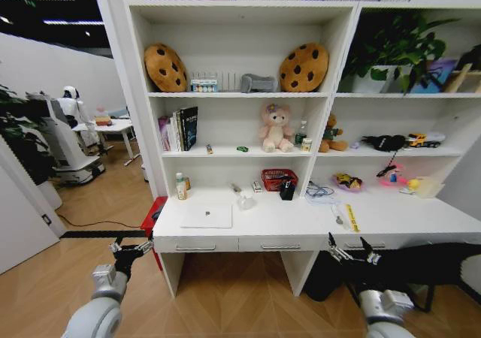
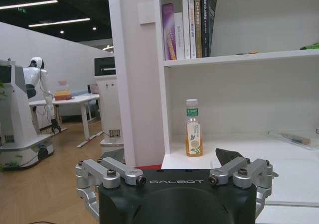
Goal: Organize the objects on the table.
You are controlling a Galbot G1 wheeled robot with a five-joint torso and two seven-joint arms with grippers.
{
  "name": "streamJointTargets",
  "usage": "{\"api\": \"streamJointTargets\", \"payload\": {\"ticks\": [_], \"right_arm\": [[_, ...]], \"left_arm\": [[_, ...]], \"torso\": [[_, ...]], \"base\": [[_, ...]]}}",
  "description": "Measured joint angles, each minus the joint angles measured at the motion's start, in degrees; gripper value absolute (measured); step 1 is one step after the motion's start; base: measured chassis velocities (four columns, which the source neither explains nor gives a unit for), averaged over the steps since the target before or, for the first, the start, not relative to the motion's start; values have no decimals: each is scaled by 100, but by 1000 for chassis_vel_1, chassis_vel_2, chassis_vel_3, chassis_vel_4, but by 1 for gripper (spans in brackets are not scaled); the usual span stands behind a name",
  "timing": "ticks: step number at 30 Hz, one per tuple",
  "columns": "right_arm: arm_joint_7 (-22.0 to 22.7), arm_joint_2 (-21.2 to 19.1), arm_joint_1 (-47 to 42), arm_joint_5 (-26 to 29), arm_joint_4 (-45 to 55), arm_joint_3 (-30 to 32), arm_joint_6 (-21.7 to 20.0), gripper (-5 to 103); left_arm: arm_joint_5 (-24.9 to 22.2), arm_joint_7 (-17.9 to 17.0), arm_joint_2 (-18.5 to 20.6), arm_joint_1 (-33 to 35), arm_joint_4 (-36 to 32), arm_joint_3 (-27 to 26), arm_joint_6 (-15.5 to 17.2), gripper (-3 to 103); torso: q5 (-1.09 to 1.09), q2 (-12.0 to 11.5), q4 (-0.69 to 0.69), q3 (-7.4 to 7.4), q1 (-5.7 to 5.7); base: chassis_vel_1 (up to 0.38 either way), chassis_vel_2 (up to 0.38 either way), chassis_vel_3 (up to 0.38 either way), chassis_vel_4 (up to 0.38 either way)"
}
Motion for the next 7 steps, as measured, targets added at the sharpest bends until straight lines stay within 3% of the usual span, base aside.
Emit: {"api": "streamJointTargets", "payload": {"ticks": [7], "right_arm": [[0,0,0,0,0,0,0,100]], "left_arm": [[0,0,0,0,0,0,0,100]], "torso": [[0,0,0,0,0]], "base": [[0,0,0,0]]}}
